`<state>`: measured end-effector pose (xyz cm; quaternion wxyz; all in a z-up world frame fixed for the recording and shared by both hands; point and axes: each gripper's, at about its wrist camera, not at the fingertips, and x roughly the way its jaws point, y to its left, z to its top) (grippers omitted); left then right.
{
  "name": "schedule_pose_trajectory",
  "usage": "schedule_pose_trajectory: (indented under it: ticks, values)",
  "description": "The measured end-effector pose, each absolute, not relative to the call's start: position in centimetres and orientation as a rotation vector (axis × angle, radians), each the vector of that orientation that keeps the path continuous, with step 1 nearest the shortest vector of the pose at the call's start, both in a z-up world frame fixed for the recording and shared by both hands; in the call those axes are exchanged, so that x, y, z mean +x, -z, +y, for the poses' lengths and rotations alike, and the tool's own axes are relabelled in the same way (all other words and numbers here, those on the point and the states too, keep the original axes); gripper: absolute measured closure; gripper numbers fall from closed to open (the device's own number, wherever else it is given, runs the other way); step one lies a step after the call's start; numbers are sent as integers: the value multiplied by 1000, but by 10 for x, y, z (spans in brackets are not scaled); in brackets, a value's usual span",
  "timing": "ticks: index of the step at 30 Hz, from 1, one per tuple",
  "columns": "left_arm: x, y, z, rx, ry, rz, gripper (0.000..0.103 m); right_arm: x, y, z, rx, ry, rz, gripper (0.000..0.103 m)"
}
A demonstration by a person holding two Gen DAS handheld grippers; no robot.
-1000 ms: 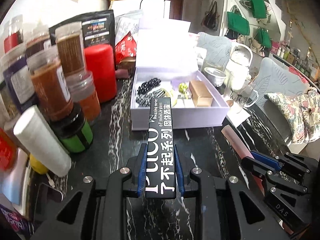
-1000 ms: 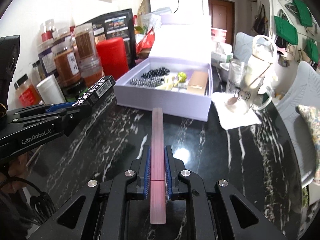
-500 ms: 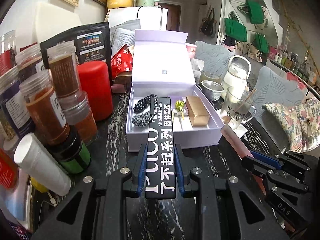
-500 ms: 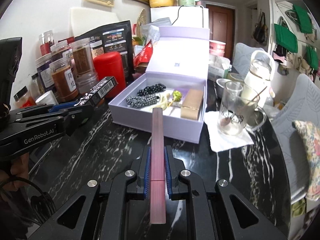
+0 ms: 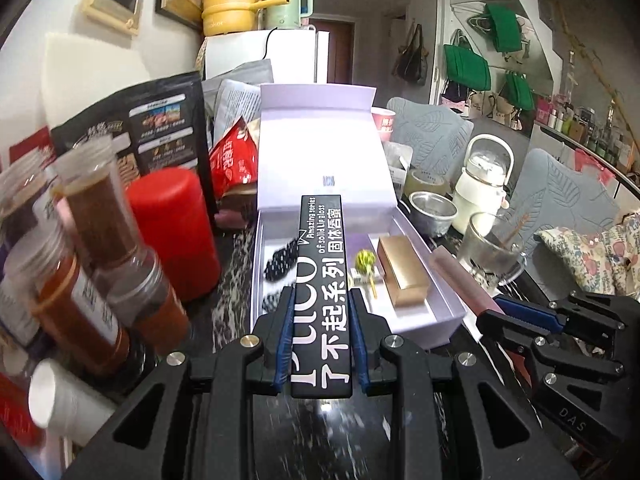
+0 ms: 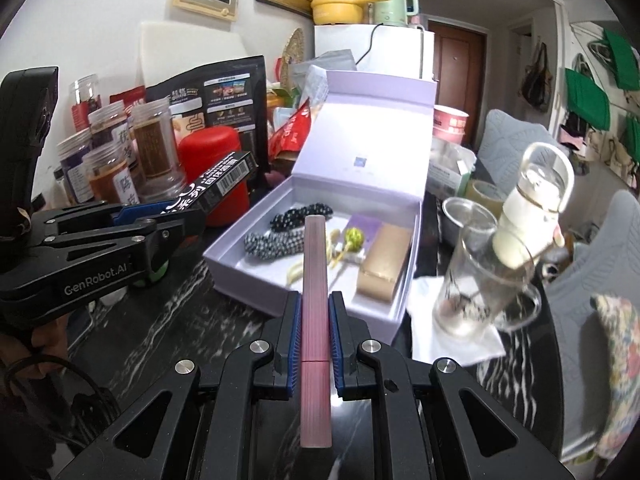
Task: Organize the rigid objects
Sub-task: 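Carry the PUCO box in the left tool while the right tool carries the pink tube over the lavender box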
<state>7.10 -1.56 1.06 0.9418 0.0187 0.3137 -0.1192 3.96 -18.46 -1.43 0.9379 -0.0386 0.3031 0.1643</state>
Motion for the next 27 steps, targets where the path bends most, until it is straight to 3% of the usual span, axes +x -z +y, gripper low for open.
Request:
schedule_pose_trajectory:
  ticks: [27]
  values:
    - [194, -13, -32, 34, 311, 648, 78, 175, 3, -201, -28, -222, 617, 90]
